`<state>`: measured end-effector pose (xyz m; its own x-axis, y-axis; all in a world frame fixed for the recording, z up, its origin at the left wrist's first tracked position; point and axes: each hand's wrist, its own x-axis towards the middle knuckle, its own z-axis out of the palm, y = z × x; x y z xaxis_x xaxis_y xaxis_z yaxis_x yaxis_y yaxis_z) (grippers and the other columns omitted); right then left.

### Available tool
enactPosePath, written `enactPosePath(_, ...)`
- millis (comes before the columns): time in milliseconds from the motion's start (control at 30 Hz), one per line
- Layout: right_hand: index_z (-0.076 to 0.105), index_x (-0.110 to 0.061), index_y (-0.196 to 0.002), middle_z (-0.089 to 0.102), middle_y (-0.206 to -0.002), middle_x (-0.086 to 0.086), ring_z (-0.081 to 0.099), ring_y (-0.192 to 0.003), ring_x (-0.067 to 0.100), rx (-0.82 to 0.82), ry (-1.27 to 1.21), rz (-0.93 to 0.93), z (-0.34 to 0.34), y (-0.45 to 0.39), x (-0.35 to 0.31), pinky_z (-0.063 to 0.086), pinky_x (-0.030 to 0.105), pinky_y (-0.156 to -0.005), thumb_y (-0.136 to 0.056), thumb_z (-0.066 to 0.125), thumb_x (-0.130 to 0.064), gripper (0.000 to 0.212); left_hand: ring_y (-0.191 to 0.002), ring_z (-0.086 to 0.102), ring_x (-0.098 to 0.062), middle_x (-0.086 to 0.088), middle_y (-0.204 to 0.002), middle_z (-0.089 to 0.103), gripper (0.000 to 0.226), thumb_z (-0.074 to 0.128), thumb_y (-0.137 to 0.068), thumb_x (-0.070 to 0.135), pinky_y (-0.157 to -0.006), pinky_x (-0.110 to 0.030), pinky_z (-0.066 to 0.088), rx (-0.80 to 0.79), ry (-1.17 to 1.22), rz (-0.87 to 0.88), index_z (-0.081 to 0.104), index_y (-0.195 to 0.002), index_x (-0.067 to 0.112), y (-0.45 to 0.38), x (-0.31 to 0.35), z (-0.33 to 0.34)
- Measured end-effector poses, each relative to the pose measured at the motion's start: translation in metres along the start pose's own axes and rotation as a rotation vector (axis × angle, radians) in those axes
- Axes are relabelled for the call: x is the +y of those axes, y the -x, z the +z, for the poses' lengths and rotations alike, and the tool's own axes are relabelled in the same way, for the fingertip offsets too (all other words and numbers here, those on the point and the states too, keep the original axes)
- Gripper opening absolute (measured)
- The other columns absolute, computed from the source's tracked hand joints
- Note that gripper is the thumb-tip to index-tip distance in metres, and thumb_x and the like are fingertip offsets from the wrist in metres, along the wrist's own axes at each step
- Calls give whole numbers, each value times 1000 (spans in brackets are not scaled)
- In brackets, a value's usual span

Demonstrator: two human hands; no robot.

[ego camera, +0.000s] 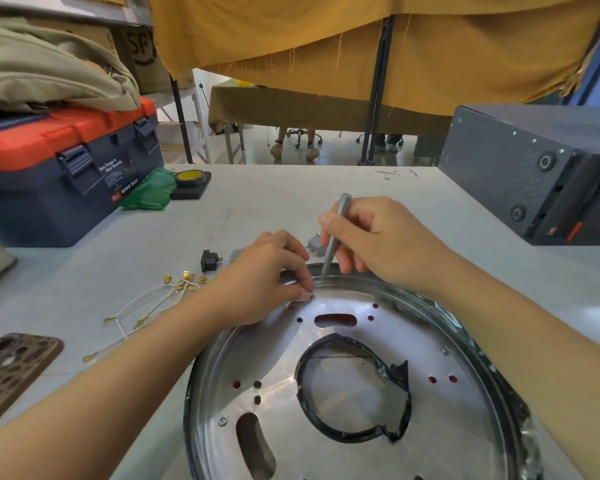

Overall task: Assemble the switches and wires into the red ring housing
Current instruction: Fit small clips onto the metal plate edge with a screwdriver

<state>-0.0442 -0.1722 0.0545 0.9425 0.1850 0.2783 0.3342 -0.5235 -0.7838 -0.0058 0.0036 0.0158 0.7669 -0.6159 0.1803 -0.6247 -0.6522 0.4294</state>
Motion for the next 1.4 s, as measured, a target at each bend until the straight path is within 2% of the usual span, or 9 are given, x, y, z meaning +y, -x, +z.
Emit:
enactPosePath(133,63,-5,-78,59,-53,5,53,-49,14,-80,-111,80,5,-8,7,45,20,-52,-93,55,-22,24,-97,48,-6,11,-103,56,4,72,-80,21,-83,-19,37,-14,-2,8,70,-79,24,-1,1,0)
enactPosePath(200,63,-4,-79,57,-53,4,50,-50,14,-63,-144,99,7,-7,13,43,21,-53,-93,54,-18,22,-88,53,-5,10,-96,61,8,71,-81,19,-78,-16,40,-17,34,6,68,-77,25,-1,2,-1)
enactPosePath(367,63,-6,-78,61,-55,5,54,-50,10,-71,-163,89,8,-4,20,47,17,-53,-92,52,-9,18,-71,52,3,17,-76,58,14,70,-82,20,-64,-4,35,-25,46,-12,62,-74,28,0,2,-1)
enactPosePath(567,63,-12,-76,62,-54,-1,56,-49,7,-68,-27,34,12,-1,23,46,14,-53,-89,56,-10,14,-69,52,6,21,-73,57,15,70,-82,18,-63,-2,34,-20,48,-18,63,-75,29,0,3,-1)
enactPosePath(1067,62,-10,-77,63,-64,15,55,-49,0,-64,2,1,12,3,19,45,12,-53,-88,55,-8,13,-69,52,3,19,-72,58,15,70,-81,18,-61,-5,34,-12,58,-16,64,-74,30,0,1,0)
enactPosePath(1200,61,-13,-76,63,-64,11,55,-50,-1,-80,29,-8,12,4,18,44,11,-54,-88,56,-9,14,-70,53,3,20,-72,58,16,70,-81,18,-62,-5,35,-13,61,-14,64,-73,30,0,1,0)
enactPosePath(1267,60,-15,-78,63,-66,10,56,-52,3,-83,60,-21,12,4,18,46,17,-54,-88,56,-10,12,-70,53,5,20,-72,58,17,70,-81,18,-63,-2,34,-11,62,-12,63,-72,30,0,1,0)
enactPosePath(1333,58,-16,-80,63,-70,11,58,-61,17,-94,113,-38,11,5,17,46,27,-59,-87,56,-12,9,-69,52,8,21,-71,57,17,70,-81,18,-62,-1,34,-13,60,-11,63,-72,30,0,2,-1)
enactPosePath(1400,55,-17,-81,62,-74,13,57,-69,24,-105,140,-54,11,5,16,44,29,-60,-87,55,-12,8,-68,51,9,22,-70,56,17,69,-81,17,-62,-1,33,-16,52,-8,62,-73,30,0,2,-1)
